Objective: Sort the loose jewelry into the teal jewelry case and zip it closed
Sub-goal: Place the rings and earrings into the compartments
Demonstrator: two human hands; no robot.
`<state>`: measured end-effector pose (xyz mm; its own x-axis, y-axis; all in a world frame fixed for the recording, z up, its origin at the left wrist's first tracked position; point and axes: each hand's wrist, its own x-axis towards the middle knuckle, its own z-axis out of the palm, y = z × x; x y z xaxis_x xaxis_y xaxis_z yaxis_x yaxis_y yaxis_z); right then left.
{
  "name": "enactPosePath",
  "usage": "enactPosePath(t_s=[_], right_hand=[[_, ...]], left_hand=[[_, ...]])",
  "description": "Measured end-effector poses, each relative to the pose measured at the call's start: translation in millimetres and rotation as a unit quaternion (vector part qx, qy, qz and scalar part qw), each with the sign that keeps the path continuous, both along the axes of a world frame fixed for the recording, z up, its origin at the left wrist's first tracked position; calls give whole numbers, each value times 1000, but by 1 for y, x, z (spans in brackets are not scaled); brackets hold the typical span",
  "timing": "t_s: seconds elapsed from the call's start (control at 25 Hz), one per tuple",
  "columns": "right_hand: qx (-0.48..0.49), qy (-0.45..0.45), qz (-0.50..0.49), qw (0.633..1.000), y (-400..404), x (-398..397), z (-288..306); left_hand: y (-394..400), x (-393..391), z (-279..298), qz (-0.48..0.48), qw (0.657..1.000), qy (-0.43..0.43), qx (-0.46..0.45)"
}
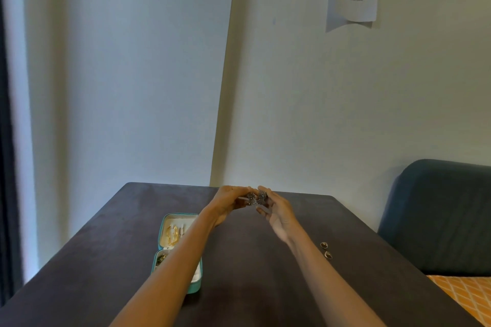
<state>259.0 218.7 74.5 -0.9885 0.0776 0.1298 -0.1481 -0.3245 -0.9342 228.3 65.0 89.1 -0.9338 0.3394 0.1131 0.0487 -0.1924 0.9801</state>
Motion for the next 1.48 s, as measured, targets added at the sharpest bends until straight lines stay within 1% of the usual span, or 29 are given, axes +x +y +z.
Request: enactPosePath(t_s=[0.08, 0.2, 0.28, 0.4, 0.52, 0.64, 0.76, 0.84, 0.96, 1.0, 1.08, 1.2, 1.24, 1.4, 1.48], right_hand=[[9, -4, 27, 1000, -4, 0, -5], [17, -9, 51, 999, -15, 2, -9], [19, -7, 42, 999, -28, 5, -14], [44, 2, 5, 999, -62, 9, -25], [84, 4, -7, 996, -107, 15, -38], [122, -2, 15, 992, -148, 27, -51], [165, -21, -9, 986, -172, 31, -67], [191, -18, -28, 981, -175, 34, -73], [218, -2, -42, 975, -169, 42, -74], [224, 2, -45, 973, -167, 44, -74], [241, 10, -48, 969, -164, 43, -73], [258, 11, -25, 966, -159, 44, -74], [260, 11, -17, 966, -158, 45, -75], [264, 10, -7, 964, -156, 45, -77], [276, 14, 0, 961, -159, 47, -77]], left_hand=[[-9, -1, -3, -14, 1000, -17, 11], [-25, 7, -3, 6, 1000, -23, 9], [-38, 16, -5, 32, 998, 4, -45], [-67, 33, -12, 79, 984, 48, -155], [-109, 48, -22, 140, 958, 63, -241], [-147, 64, -31, 173, 923, 59, -338], [-164, 77, -46, 178, 906, 39, -381], [-166, 79, -57, 175, 890, 26, -420], [-162, 78, -66, 170, 834, 22, -525], [-159, 77, -66, 172, 819, 23, -547], [-152, 74, -64, 178, 796, 28, -577], [-144, 73, -58, 189, 763, 33, -617], [-143, 72, -57, 186, 757, 32, -625], [-143, 69, -57, 149, 756, 22, -637], [-143, 70, -56, 148, 750, 27, -644]])
